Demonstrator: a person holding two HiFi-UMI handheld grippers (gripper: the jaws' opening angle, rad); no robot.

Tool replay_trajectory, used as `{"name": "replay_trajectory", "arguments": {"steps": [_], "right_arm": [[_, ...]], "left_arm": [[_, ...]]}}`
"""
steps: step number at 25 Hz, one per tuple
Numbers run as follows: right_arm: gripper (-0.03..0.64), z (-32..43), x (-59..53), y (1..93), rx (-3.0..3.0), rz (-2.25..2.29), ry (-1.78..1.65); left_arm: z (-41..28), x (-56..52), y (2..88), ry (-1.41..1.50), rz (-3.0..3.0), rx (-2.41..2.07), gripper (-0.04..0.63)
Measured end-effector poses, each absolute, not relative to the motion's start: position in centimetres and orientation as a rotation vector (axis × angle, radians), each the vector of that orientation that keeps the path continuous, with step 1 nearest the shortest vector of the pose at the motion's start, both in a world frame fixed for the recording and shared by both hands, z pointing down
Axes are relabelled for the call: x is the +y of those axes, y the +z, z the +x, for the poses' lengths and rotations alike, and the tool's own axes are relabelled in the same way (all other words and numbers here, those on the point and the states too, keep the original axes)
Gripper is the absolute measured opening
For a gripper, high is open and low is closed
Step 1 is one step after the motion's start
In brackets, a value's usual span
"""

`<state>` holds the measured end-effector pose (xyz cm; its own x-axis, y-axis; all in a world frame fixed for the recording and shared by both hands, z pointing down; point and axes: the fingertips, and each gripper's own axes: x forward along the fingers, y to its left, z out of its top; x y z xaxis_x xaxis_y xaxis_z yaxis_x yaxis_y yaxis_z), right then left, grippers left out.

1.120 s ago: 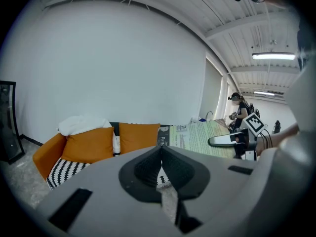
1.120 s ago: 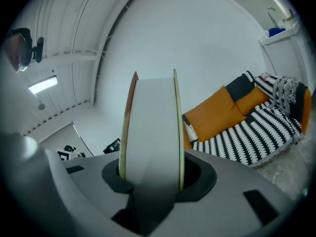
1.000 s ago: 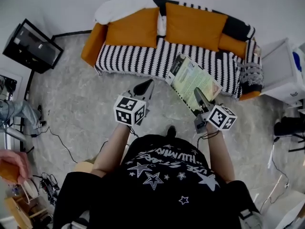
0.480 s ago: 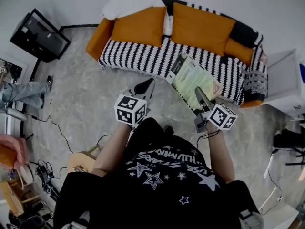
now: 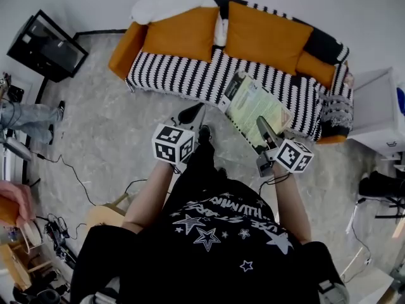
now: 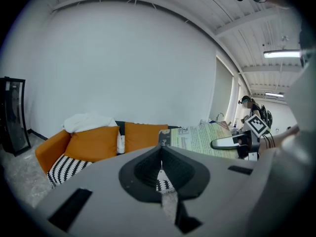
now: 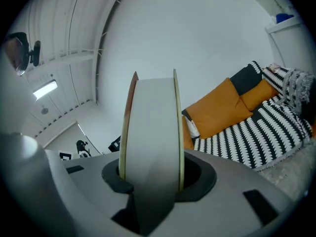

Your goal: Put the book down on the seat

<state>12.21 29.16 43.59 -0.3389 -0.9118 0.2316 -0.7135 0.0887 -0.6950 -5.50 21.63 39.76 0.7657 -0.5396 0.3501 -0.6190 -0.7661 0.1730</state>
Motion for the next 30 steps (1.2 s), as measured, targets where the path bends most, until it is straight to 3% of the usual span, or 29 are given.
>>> {"name": "replay_trajectory", "arguments": {"steps": [30], "right_arm": [[0.169, 14.1, 5.6, 46.2, 2.091, -1.692, -1.216]], "left_arm": [[-2.6, -2.2, 42.5, 0.444, 2.632, -0.82, 0.008]]}}
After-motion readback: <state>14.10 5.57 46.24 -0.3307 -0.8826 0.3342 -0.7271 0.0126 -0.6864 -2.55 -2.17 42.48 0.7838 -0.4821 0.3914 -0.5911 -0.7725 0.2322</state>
